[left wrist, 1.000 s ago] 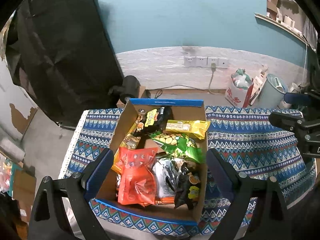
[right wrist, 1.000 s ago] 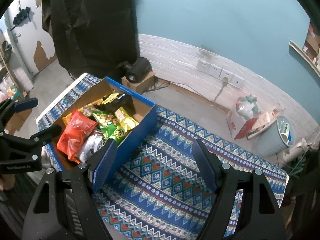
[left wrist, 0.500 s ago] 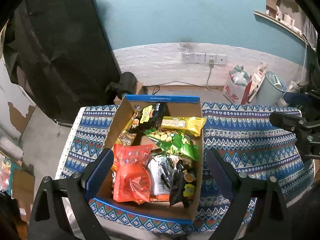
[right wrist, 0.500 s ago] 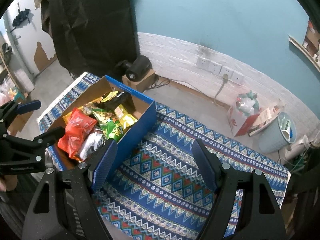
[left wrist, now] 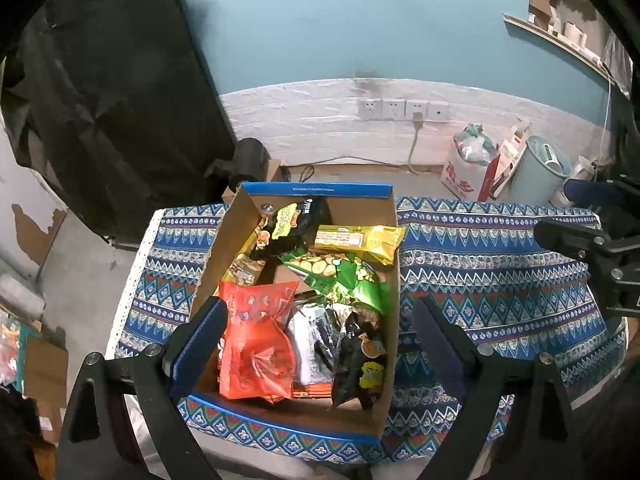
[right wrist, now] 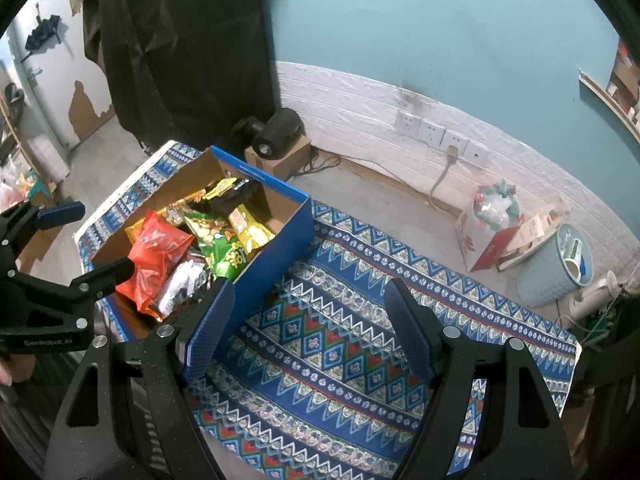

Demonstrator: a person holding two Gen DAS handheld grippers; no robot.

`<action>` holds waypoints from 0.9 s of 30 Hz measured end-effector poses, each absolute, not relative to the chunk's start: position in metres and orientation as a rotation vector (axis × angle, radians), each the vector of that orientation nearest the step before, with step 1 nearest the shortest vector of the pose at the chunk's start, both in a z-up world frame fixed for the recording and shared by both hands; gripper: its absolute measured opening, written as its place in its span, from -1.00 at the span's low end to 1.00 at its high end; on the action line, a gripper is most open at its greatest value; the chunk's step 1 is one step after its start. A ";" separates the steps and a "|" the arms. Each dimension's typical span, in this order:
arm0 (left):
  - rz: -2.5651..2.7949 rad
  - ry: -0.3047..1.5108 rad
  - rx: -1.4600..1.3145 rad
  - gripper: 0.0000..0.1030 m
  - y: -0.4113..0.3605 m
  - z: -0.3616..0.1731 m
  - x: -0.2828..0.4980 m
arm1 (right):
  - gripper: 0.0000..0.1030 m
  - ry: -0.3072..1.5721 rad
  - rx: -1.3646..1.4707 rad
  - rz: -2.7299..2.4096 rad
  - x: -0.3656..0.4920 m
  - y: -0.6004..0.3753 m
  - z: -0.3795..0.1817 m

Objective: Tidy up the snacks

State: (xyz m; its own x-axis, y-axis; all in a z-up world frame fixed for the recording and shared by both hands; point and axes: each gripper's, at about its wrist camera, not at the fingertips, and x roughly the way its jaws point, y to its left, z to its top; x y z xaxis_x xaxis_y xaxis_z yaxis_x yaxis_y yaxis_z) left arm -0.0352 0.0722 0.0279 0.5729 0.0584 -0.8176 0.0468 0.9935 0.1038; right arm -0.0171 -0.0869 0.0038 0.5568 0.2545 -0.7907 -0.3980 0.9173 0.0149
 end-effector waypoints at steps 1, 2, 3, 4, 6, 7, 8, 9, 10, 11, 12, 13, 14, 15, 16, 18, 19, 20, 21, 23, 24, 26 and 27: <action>0.007 0.963 0.119 0.84 0.072 0.027 -0.035 | 0.49 0.904 -0.172 0.387 -0.017 -0.087 0.003; 0.007 0.965 0.120 0.84 0.072 0.027 -0.035 | 0.49 0.905 -0.172 0.387 -0.017 -0.088 0.003; 0.008 0.968 0.118 0.84 0.072 0.026 -0.035 | 0.49 0.906 -0.171 0.386 -0.017 -0.088 0.003; 0.008 0.970 0.116 0.84 0.072 0.026 -0.035 | 0.49 0.906 -0.171 0.386 -0.017 -0.088 0.002; 0.007 0.974 0.111 0.84 0.072 0.026 -0.034 | 0.49 0.906 -0.171 0.387 -0.017 -0.088 0.002; 0.006 0.975 0.110 0.84 0.072 0.026 -0.034 | 0.49 0.906 -0.170 0.387 -0.017 -0.088 0.002; 0.007 0.975 0.110 0.84 0.072 0.026 -0.034 | 0.49 0.906 -0.170 0.386 -0.017 -0.088 0.002; 0.008 0.975 0.111 0.84 0.072 0.026 -0.034 | 0.49 0.906 -0.170 0.387 -0.017 -0.088 0.002; 0.008 0.975 0.112 0.84 0.072 0.025 -0.034 | 0.49 0.906 -0.171 0.387 -0.017 -0.088 0.002; 0.007 0.977 0.112 0.84 0.071 0.025 -0.034 | 0.49 0.906 -0.170 0.387 -0.017 -0.088 0.002; 0.007 0.980 0.111 0.84 0.071 0.024 -0.034 | 0.49 0.907 -0.171 0.387 -0.017 -0.088 0.002; 0.003 0.984 0.109 0.84 0.071 0.024 -0.034 | 0.49 0.907 -0.172 0.387 -0.017 -0.088 0.002; 0.001 0.988 0.107 0.84 0.071 0.023 -0.033 | 0.49 0.907 -0.171 0.386 -0.017 -0.088 0.002; 0.001 0.993 0.107 0.84 0.071 0.022 -0.033 | 0.49 0.908 -0.171 0.386 -0.017 -0.088 0.002; 0.001 0.994 0.107 0.84 0.070 0.022 -0.033 | 0.49 0.907 -0.171 0.387 -0.017 -0.088 0.002; 0.001 0.994 0.109 0.84 0.069 0.021 -0.033 | 0.49 0.906 -0.171 0.387 -0.017 -0.088 0.002; 0.001 0.993 0.110 0.84 0.069 0.021 -0.033 | 0.49 0.906 -0.170 0.385 -0.017 -0.088 0.002; 0.000 0.993 0.109 0.84 0.069 0.022 -0.033 | 0.49 0.907 -0.169 0.385 -0.016 -0.089 0.002; 0.000 0.993 0.108 0.84 0.068 0.022 -0.034 | 0.49 0.907 -0.169 0.385 -0.017 -0.089 0.002; -0.001 0.993 0.109 0.84 0.068 0.022 -0.034 | 0.49 0.907 -0.170 0.386 -0.017 -0.089 0.002; -0.002 0.993 0.110 0.84 0.067 0.022 -0.034 | 0.49 0.907 -0.170 0.386 -0.017 -0.089 0.002; -0.003 0.994 0.113 0.84 0.066 0.021 -0.034 | 0.49 0.907 -0.171 0.386 -0.017 -0.089 0.002; -0.005 0.995 0.114 0.84 0.065 0.021 -0.034 | 0.49 0.907 -0.171 0.386 -0.017 -0.090 0.002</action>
State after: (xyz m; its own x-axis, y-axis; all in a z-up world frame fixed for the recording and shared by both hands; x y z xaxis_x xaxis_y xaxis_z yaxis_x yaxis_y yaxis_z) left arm -0.0340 0.0654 0.0212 0.5453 0.0480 -0.8368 0.0565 0.9940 0.0938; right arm -0.0167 -0.0895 0.0019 0.5531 0.2535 -0.7936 -0.3965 0.9179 0.0169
